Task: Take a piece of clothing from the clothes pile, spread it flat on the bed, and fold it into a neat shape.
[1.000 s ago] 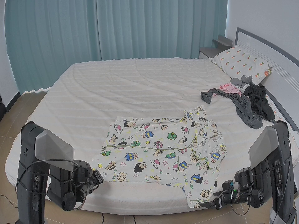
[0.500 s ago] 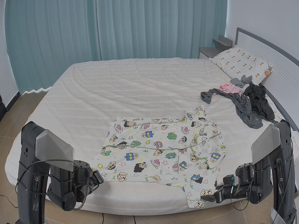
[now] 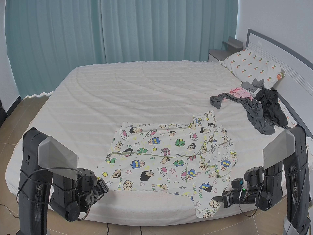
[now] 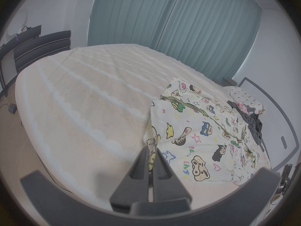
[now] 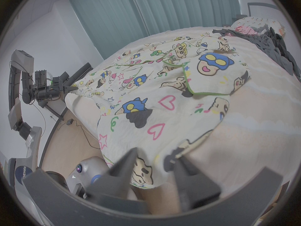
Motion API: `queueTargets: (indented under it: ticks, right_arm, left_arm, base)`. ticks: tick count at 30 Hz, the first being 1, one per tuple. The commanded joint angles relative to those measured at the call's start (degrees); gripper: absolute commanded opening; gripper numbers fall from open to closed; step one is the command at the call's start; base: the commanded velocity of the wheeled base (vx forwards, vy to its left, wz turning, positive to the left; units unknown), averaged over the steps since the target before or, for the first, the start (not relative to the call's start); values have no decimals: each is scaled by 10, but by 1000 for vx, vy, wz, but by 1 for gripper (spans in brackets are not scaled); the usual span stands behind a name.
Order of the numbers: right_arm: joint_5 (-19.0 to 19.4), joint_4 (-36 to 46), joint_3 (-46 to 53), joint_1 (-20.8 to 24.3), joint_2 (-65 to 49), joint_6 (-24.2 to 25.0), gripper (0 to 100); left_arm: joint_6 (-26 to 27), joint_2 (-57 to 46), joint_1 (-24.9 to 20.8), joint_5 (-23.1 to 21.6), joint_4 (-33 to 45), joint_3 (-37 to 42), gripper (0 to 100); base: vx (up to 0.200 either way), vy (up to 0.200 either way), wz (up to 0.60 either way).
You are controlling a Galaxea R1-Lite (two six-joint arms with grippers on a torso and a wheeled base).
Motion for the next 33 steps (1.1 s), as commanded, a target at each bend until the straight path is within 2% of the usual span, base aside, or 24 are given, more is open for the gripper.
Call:
queueTargets:
  ticks: [1, 7, 13, 18, 20, 21, 24, 33]
  right_arm:
    - [-4, -2, 8, -1, -2, -1, 0]
    - [-1, -58, 31, -13, 7, 2, 0]
    - [0, -59, 32, -20, 0, 2, 0]
    - [40, -59, 48, -21, -42, 9, 0]
    - [40, -59, 48, -21, -42, 9, 0]
    - [42, -59, 47, -17, -66, 34, 0]
    - [42, -59, 38, -16, -78, 62, 0]
    - [36, -59, 13, -21, -98, 74, 0]
  left_arm:
    - [0, 1, 0, 0, -10, 1, 0]
    - [1, 0, -1, -1, -10, 6, 0]
    - [1, -7, -1, -2, -10, 9, 0]
    - [1, -11, -1, -1, -10, 3, 0]
    - [1, -11, -1, -1, -10, 3, 0]
    - [1, -24, -1, 0, -10, -9, 0]
    - [-2, -42, -1, 0, -10, -23, 0]
    - [9, -50, 0, 30, -7, -72, 0]
  base:
    - [0, 0, 0]
    - [0, 0, 0]
    - [0, 0, 0]
    - [0, 0, 0]
    - [0, 0, 0]
    - [0, 0, 0]
    - [0, 0, 0]
    - [0, 0, 0]
